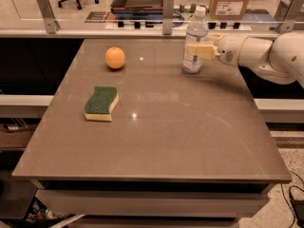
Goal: Knock blue plastic bottle over
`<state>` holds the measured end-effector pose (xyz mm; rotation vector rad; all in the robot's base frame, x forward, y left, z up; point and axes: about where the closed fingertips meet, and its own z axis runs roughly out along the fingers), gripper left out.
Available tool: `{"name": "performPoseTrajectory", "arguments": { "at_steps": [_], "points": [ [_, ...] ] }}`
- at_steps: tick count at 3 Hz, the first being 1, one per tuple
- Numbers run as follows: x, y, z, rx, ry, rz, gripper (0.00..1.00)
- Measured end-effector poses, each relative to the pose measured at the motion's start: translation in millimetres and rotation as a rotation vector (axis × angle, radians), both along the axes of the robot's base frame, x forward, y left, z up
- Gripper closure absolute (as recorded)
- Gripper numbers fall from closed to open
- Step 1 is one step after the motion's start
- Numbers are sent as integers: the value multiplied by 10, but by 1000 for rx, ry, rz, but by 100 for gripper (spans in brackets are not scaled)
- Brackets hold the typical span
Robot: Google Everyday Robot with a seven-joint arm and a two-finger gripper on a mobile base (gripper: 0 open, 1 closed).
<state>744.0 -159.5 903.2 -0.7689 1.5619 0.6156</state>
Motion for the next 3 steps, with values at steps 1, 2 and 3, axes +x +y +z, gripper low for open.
{"name": "performPoseTrajectory", "arguments": {
  "at_steps": [1,2,3],
  "points": [
    [0,1,0,0,0,0,100],
    [-13,11,33,-26,12,4,100],
    [-39,-75,88,-77,48,-19,100]
  ]
}}
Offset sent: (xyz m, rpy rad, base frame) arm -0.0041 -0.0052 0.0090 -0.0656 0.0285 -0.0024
